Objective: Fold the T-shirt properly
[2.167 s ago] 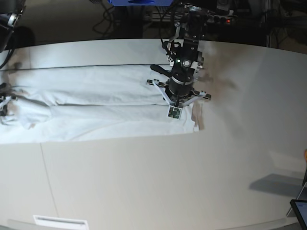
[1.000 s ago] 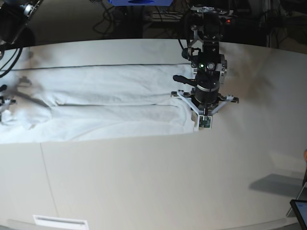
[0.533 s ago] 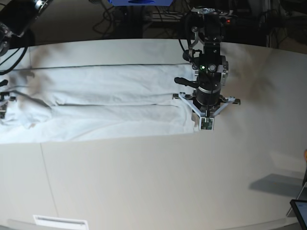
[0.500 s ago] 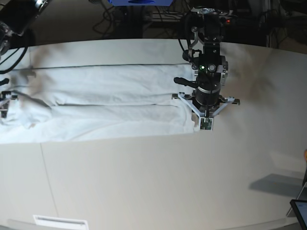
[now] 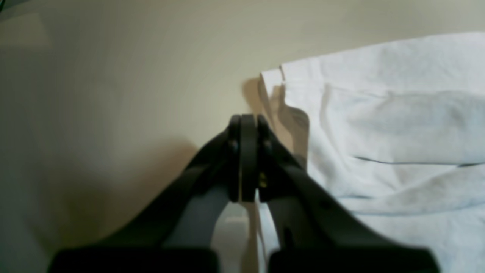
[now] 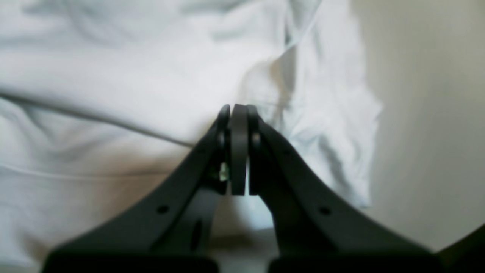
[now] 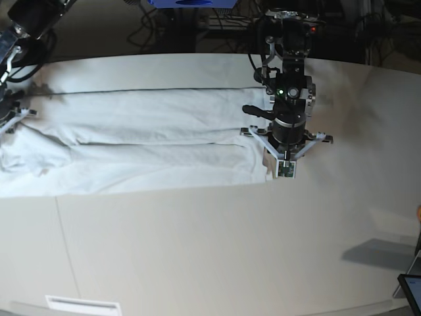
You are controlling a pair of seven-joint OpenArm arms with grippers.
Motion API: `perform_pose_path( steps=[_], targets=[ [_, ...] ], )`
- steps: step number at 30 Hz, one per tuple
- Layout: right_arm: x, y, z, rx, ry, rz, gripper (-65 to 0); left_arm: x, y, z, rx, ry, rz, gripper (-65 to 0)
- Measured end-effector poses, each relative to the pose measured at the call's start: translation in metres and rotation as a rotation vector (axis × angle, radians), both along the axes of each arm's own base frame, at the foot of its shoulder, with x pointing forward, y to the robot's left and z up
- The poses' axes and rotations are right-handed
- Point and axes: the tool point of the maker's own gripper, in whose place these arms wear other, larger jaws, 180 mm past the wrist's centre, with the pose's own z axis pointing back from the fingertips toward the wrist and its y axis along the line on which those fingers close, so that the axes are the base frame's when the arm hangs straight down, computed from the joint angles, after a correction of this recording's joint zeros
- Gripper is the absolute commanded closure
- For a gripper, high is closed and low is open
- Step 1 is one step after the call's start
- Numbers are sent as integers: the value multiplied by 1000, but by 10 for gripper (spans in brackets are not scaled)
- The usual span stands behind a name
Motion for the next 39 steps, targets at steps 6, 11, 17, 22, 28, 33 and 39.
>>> perform_pose_path(
  steps=[6, 11, 17, 22, 28, 33, 39],
  targets=[
    [-2, 1, -12, 30, -13, -7, -9, -1, 4, -1, 1, 3, 5, 0],
    [1, -2, 16, -45, -54, 14, -9, -4, 45, 5, 15, -10, 117, 0],
    [24, 9, 60, -119, -165, 112, -10, -10, 76, 17, -54, -55, 210, -44],
    [23, 21, 52, -100, -139, 153, -10, -29, 93, 5, -258, -7, 225, -163],
    [24, 19, 54, -104, -143, 146, -15, -34, 107, 24, -501, -57, 201, -304],
    [24, 19, 54, -104, -143, 146, -15, -39, 104, 30, -589, -44, 156, -628],
    [23, 19, 53, -104, -141, 146, -15, -48, 99, 22, -617, -19, 162, -650]
  ],
)
